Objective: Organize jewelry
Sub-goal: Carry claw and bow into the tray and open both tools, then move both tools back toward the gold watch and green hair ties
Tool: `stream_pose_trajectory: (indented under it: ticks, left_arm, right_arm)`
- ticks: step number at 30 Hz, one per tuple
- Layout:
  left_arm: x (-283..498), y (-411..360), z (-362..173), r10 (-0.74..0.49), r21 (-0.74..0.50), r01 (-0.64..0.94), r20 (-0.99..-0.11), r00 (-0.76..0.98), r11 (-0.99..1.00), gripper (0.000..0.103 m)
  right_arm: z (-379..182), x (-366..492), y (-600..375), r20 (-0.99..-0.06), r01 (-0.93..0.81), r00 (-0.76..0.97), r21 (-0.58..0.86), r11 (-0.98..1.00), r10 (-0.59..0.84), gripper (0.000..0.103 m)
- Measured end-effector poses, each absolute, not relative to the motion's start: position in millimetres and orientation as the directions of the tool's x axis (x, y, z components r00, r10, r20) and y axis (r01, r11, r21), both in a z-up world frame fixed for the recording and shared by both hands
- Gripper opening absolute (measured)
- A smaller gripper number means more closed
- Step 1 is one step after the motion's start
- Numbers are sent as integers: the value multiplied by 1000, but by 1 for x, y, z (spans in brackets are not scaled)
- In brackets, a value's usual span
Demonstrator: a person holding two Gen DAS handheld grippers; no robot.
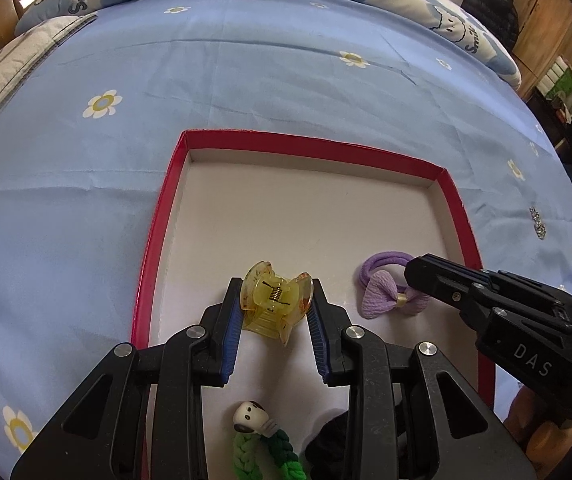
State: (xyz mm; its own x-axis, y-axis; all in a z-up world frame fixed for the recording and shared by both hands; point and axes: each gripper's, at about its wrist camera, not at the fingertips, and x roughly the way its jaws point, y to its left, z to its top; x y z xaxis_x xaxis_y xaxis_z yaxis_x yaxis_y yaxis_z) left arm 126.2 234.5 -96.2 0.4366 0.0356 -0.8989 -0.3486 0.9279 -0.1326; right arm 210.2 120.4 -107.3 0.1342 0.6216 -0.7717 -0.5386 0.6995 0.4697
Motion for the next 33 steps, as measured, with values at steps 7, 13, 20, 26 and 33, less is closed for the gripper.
stream_pose_trajectory:
  ticks: [7,13,20,26,33]
  left_arm:
    - [128,237,-97,46,-122,-368,-909,415,922,40]
    - [121,237,-87,44,-133,-372,-901,431,919,45]
    - [100,226,-60,34,-174,-374,-872,489,911,58]
    - [84,202,-43,7,-209,-355,-853,521,911,58]
    - [76,167,-26,-41,-234,-290,-837,546,928,58]
  right_arm:
    - [-104,211,119,-764,-532,134,482,696,632,32]
    - [-95,209,109,-748,-524,149,495,693,647,32]
    - [-72,193,73,-711,-519,181,518,680,680,42]
    - [-68,184,29,-707,-481,217,523,704,673,42]
    - [-67,173,-29,-716,-415,276,514,751,642,46]
